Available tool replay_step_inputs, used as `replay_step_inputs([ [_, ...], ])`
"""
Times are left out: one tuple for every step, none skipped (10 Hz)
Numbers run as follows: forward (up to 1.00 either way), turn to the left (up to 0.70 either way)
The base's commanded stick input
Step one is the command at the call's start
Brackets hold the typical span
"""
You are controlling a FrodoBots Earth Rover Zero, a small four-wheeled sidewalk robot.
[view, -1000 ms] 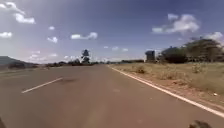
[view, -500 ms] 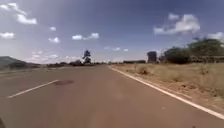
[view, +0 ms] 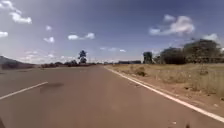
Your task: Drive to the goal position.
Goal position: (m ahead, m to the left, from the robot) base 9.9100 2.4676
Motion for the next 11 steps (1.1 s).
replay_step_inputs([
  [0.85, 0.00],
  [0.85, 0.00],
  [0.85, 0.00],
  [0.85, 0.00],
  [0.85, 0.00],
  [0.85, 0.00],
  [0.85, 0.00],
  [0.85, 0.00],
  [0.85, 0.32],
  [0.85, 0.27],
  [0.85, 0.19],
])
